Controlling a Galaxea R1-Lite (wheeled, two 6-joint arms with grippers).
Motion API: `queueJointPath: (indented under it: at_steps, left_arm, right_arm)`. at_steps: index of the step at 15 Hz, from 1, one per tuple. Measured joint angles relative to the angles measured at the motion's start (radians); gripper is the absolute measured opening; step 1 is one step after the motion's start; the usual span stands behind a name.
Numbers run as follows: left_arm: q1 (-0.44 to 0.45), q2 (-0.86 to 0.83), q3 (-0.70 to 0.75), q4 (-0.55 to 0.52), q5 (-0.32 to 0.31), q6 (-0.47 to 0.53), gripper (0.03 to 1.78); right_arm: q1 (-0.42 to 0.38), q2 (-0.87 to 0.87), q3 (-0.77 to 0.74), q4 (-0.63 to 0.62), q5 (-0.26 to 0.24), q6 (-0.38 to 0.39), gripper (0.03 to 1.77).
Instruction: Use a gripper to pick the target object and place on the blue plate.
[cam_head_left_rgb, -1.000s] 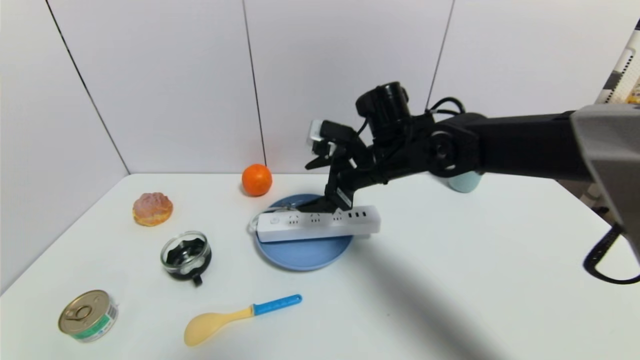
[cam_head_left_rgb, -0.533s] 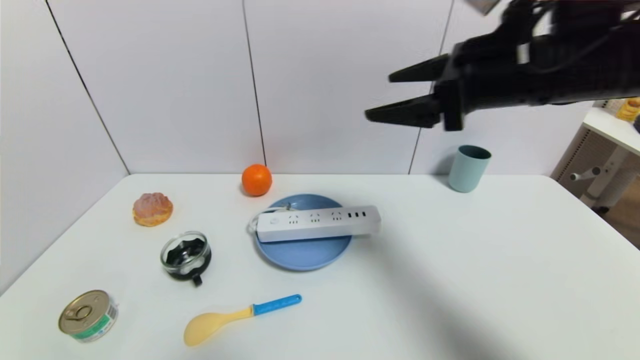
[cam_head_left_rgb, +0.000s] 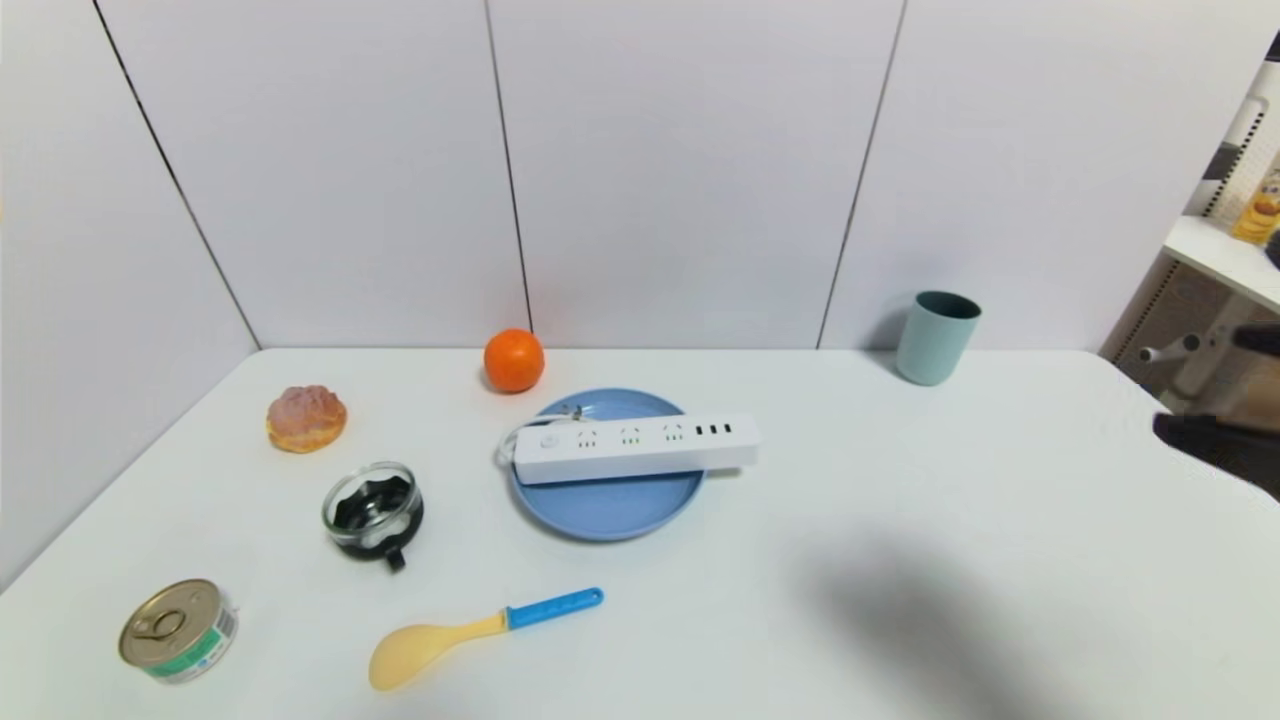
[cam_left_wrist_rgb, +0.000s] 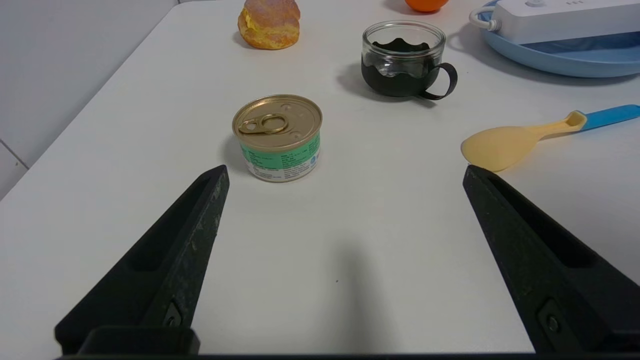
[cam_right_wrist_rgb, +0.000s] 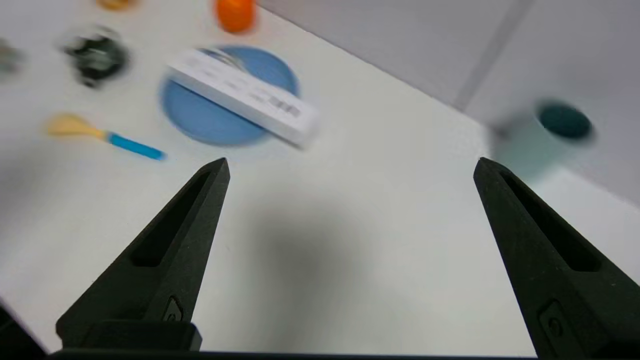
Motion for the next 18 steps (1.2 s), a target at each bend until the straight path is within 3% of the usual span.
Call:
queueJointPath:
  at_steps: [2, 3, 4, 7, 10, 13, 18]
  left_arm:
    - [0.0, 0.0, 0.0, 0.0, 0.0, 0.0, 1.69]
    - [0.0, 0.0, 0.0, 0.0, 0.0, 0.0, 1.69]
    - [0.0, 0.0, 0.0, 0.0, 0.0, 0.0, 1.69]
    - [0.0, 0.0, 0.0, 0.0, 0.0, 0.0, 1.69]
    - [0.0, 0.0, 0.0, 0.0, 0.0, 0.0, 1.69]
    - [0.0, 0.0, 0.0, 0.0, 0.0, 0.0, 1.69]
    - [0.0, 0.0, 0.0, 0.0, 0.0, 0.0, 1.69]
  right_arm:
    - [-0.044, -0.162, 0.201, -0.029, -0.214, 0.026, 1.69]
    - [-0.063, -0.238, 0.291, -0.052, -0.293, 0.05, 1.69]
    - [-0.08, -0.315, 0.387, -0.081, -0.325, 0.088, 1.69]
    - [-0.111, -0.517, 0.623, -0.14, -0.276, 0.185, 1.69]
    - [-0.134, -0.699, 0.796, -0.152, -0.263, 0.196, 1.69]
    - [-0.146, -0.856, 0.851, -0.161, -0.254, 0.191, 1.69]
    - [-0.151, -0.929, 0.863, -0.164, -0.264, 0.226, 1.69]
